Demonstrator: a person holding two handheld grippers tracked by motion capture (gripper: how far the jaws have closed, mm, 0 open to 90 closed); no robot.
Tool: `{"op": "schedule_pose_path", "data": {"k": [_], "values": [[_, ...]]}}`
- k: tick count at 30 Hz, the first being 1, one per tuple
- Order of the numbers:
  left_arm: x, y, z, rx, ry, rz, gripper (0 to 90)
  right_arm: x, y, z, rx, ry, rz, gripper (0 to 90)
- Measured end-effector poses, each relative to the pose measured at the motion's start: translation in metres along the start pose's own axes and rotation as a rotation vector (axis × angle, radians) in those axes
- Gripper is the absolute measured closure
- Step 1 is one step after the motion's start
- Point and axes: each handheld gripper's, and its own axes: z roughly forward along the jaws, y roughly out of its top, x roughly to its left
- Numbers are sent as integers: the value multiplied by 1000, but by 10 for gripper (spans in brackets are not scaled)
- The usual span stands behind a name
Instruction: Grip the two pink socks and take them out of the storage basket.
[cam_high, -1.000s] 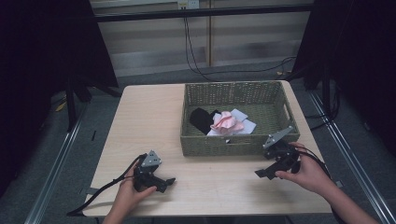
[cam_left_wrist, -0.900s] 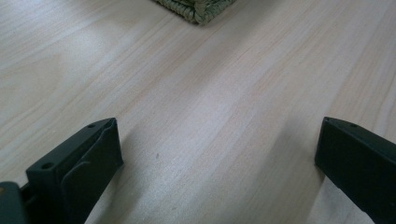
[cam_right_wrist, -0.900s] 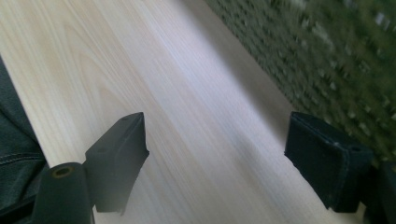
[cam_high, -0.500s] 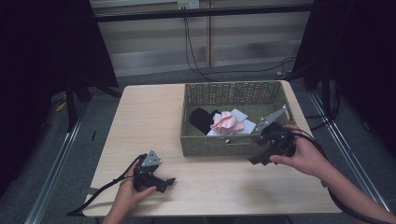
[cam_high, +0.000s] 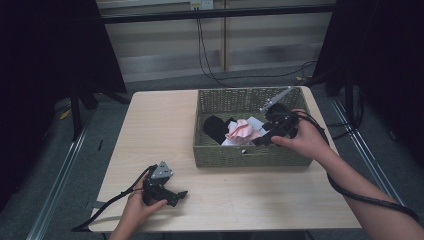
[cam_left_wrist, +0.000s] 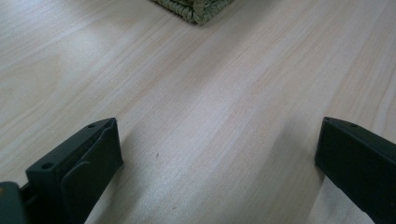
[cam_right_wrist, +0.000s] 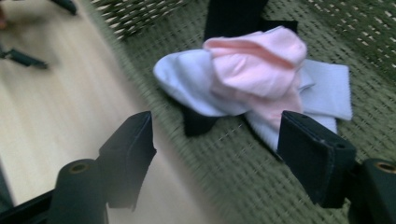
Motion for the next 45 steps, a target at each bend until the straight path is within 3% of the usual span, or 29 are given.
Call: {"op": "schedule_pose_path", "data": {"k": [9, 16, 24, 29, 32, 34, 36, 37, 38, 40, 43, 45], "values": [[-1, 0, 1, -8, -3, -10, 0, -19, 19, 34, 16, -38, 16, 325], [0, 0, 0, -8, -4, -9, 0, -21, 30, 55, 34, -43, 6, 335], [0, -1, 1, -18, -11, -12, 0, -19, 44, 77, 38, -69, -50, 222], [0, -1, 1, -17, -12, -10, 0, -24, 45, 87, 39, -95, -49, 194], [0, -1, 1, -17, -13, -10, 0, -26, 46, 90, 35, -83, -48, 196], [0, -1, 1, -16, -13, -9, 0, -26, 46, 93, 56, -71, -60, 301], [0, -1, 1, -17, -13, -10, 0, -26, 44, 96, 92, -47, -78, 536], [0, -1, 1, -16, -13, -10, 0, -26, 44, 96, 92, -47, -78, 536], [0, -1, 1, -15, -14, -10, 0, -27, 42, 96, 91, -16, -68, 716], [0, -1, 1, -16, -14, -10, 0, -29, 41, 94, 103, 15, -44, 829], [0, -1, 1, -15, -15, -9, 0, -31, 41, 91, 103, 0, -53, 844], [0, -1, 1, -15, -14, -10, 0, -34, 41, 88, 109, 13, -28, 854]]}}
